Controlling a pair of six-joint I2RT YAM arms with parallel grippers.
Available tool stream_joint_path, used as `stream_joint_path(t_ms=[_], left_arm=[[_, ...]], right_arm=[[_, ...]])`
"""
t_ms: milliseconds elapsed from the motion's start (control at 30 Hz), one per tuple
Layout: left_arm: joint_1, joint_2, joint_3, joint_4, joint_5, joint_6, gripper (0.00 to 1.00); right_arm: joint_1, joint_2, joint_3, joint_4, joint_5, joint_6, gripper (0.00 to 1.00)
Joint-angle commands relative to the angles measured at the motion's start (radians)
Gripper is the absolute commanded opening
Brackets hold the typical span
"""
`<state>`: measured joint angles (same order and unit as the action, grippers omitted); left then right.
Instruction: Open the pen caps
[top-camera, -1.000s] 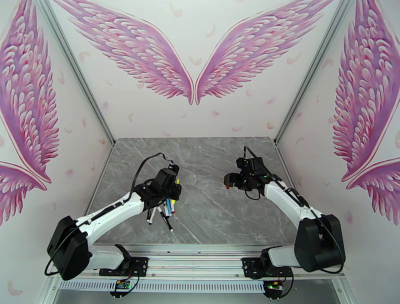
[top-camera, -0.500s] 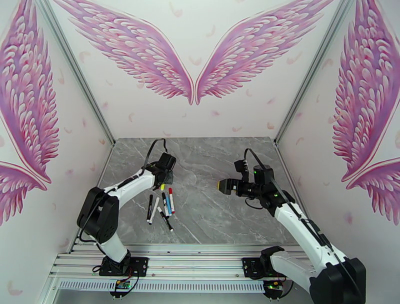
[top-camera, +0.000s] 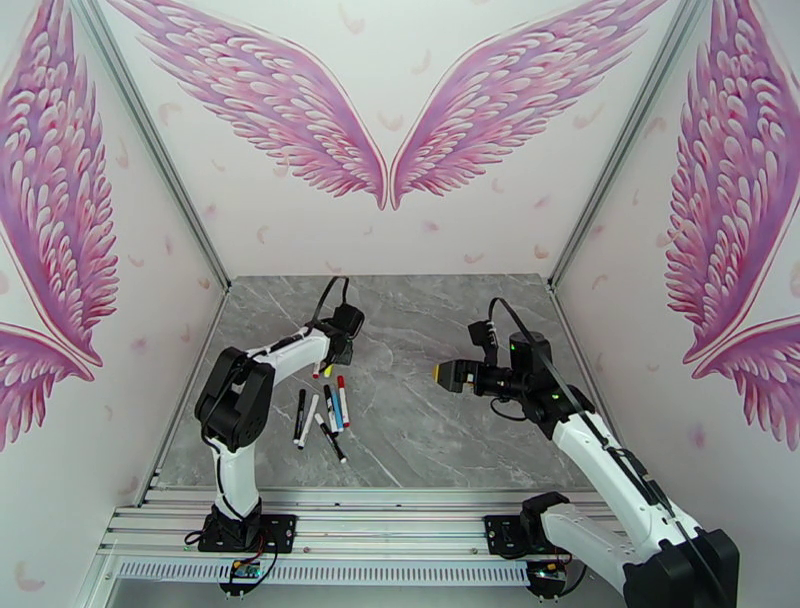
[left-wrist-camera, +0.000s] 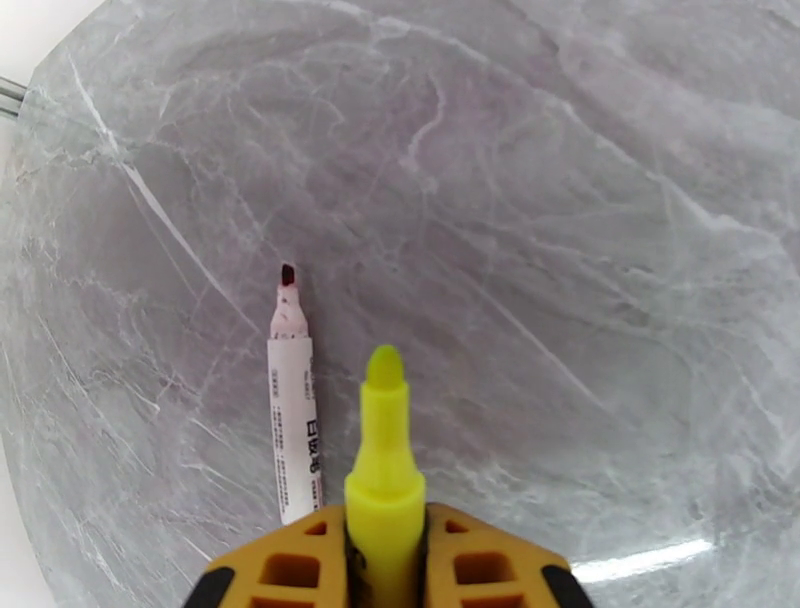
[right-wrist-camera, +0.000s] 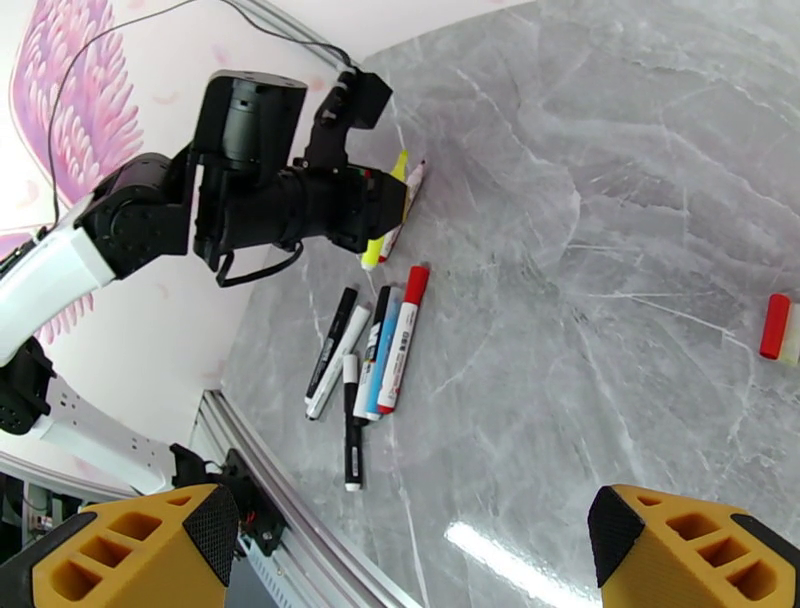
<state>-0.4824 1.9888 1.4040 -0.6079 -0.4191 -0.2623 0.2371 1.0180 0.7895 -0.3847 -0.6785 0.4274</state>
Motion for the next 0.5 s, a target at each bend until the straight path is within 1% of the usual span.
stream_joint_path(t_ms=[0,467], left_arm=[[0.004,0.039,0.053,-0.029,-0.052,0.011,0.00],[0.001,0.135,0.100,-0.057,-0.121,0.007,0.02]], right_arm=[[0.011,-0.013,-0.011,-0.009,0.003,0.019,0.99],[0.027,-0.010,-0.016,-0.010,0.020,0.027,0.99]])
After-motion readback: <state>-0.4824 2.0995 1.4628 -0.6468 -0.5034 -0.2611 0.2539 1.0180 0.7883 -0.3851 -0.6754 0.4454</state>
